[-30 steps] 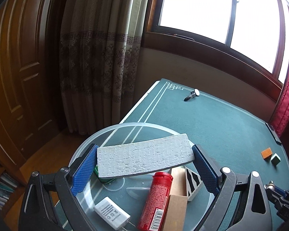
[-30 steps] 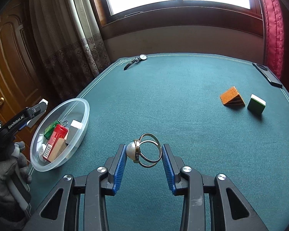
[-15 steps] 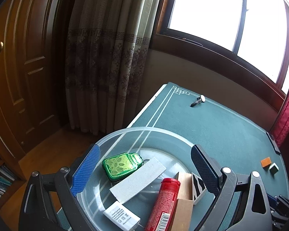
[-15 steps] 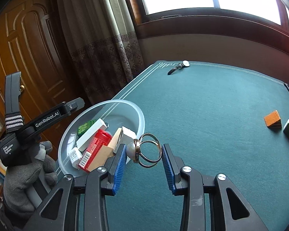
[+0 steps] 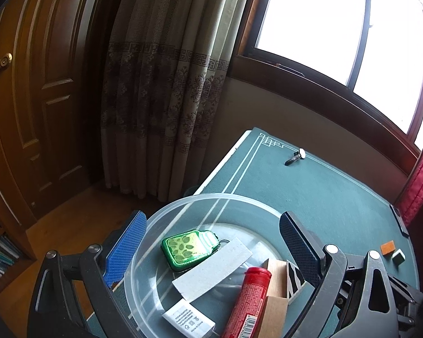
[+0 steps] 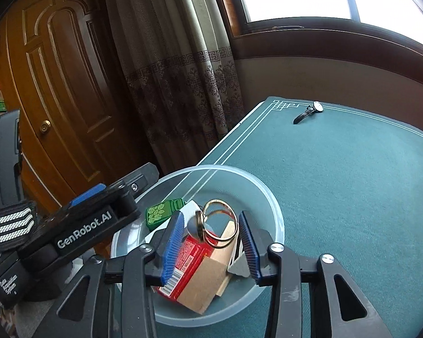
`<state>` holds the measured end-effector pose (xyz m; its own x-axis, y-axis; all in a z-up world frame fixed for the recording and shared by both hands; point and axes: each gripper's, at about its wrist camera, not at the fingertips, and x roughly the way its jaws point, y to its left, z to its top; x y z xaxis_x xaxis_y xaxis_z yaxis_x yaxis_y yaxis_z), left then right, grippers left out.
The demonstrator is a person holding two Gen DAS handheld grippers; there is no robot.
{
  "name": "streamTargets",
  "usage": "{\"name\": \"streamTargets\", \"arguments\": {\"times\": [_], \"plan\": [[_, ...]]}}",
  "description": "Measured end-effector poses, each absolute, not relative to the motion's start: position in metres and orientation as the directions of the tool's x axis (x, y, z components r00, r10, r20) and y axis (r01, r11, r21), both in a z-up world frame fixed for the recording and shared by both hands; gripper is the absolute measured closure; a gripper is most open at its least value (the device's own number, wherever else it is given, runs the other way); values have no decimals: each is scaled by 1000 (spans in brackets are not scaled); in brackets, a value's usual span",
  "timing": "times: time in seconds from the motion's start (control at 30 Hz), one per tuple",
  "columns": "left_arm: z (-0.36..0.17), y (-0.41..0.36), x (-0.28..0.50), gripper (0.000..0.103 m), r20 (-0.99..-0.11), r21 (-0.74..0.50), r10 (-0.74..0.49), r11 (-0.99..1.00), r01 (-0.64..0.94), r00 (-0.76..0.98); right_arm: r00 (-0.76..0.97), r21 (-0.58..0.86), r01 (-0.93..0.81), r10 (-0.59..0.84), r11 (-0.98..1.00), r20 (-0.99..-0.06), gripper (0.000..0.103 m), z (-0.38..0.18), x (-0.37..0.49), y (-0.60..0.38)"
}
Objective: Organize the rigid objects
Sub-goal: 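Carry the pearl ring over the bowl and open the right tool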
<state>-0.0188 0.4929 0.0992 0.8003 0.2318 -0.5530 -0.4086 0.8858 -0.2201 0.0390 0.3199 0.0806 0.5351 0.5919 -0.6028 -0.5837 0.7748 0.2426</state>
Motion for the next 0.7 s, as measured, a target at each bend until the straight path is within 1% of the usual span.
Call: {"name": "streamTargets", "arguments": {"times": [0.03, 0.07, 0.27, 0.5, 0.7], "plan": [[100, 493, -19, 7, -552, -222, 232, 885, -410, 801, 544, 240, -576, 586, 781, -600, 46, 80, 41, 321], [100, 493, -19, 7, -551, -225, 234, 883, -412, 801, 551, 238, -569, 580, 787, -600, 44, 79, 42, 320], [96, 498, -19, 7, -558, -237, 234, 875, -423, 796, 564, 231, -534, 547, 813, -619, 44, 64, 40, 302], [95, 489, -18, 7, -561, -220, 225, 887, -406, 797, 570, 248, -495, 526, 833, -631, 44, 53, 33, 276], [92, 475, -13, 7, -568, -196, 208, 905, -377, 796, 570, 259, -460, 507, 849, -646, 42, 43, 30, 257]]}}
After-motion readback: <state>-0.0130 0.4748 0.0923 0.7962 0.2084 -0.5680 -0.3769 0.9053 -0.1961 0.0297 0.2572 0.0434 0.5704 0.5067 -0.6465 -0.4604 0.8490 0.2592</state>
